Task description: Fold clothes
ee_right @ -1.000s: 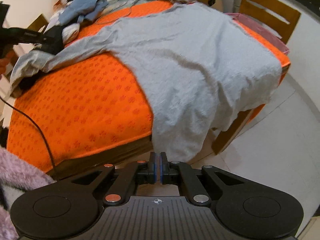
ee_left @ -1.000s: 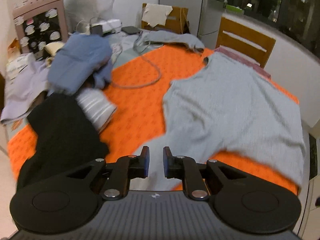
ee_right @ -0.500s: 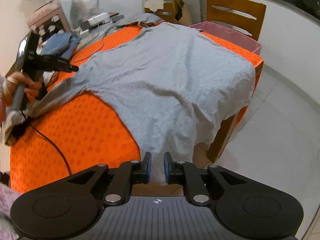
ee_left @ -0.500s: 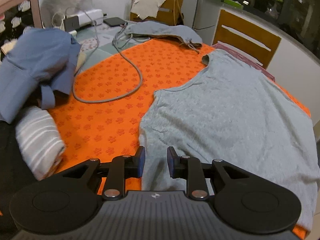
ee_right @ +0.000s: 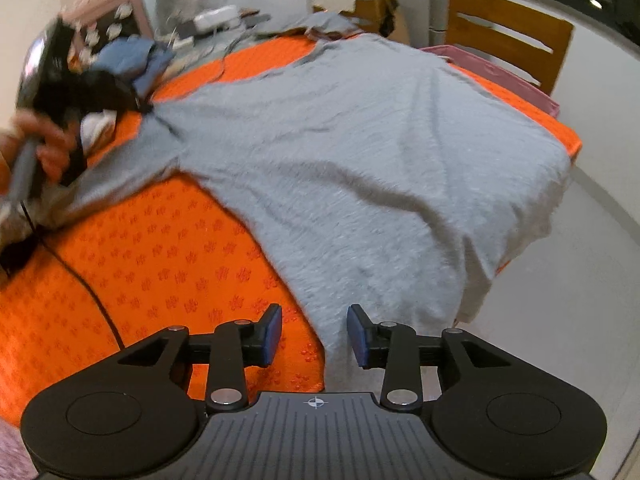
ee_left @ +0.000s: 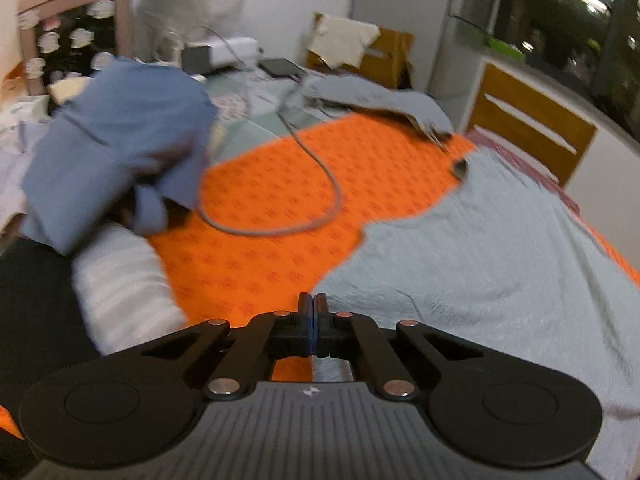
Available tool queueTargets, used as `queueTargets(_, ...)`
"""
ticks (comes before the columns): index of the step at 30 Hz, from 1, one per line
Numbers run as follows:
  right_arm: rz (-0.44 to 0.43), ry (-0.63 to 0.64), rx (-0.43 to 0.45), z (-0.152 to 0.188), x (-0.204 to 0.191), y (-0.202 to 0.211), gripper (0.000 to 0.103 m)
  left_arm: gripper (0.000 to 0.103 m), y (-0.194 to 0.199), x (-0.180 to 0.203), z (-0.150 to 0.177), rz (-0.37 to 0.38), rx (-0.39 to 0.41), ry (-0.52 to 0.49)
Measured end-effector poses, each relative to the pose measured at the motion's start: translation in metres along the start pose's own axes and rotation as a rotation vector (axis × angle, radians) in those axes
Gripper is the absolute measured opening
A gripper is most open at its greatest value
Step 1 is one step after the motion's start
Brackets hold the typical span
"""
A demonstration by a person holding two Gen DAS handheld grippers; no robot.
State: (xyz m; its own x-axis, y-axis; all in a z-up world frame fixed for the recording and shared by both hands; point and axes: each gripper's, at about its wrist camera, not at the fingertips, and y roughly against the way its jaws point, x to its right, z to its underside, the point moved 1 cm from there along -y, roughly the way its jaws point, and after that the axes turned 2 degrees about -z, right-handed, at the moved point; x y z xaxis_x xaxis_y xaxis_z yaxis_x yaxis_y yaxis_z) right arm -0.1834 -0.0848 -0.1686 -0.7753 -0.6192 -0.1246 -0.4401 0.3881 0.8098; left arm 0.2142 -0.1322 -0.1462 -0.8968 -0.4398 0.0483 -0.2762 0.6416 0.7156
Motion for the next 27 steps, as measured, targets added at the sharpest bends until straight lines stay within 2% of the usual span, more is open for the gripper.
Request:
queueTargets(5,0.031,0.028,-0.013,0.005,-0.001,-0.006,0.038,0.0,-0.012,-0.012,-0.006,-0.006,-0.021,-0.018)
queueTargets(8,0.051,0.03,-0.005,0.005,0.0,-0.006,0.031,0.0,-0.016,-0.009,-0.007,-0.013,-0.017,-0.032)
queueTargets(11,0.052,0.022,0.003,0.005,0.005,-0.006,0.019,0.0,-0.023,-0.008,-0.008,-0.022,-0.022,-0.032)
queueTargets(12,0.054,0.026,0.006,0.006,0.007,-0.005,0.005,0.0,-0.024,-0.007,-0.008,-0.025,-0.024,-0.033)
queueTargets(20,0.016,0.103,0.003,0.001,-0.014,0.033,0.005,0.0,-0.023,-0.001,-0.007,-0.041,-0.022,-0.078)
queueTargets(24,0.016,0.114,-0.036,0.006,-0.014,0.019,0.005,0.001,-0.027,-0.002,0.001,-0.056,-0.048,-0.111)
queueTargets(27,-0.001,0.117,-0.06,0.007,-0.013,0.012,0.006,0.002,-0.022,-0.001,0.005,-0.098,-0.013,-0.167)
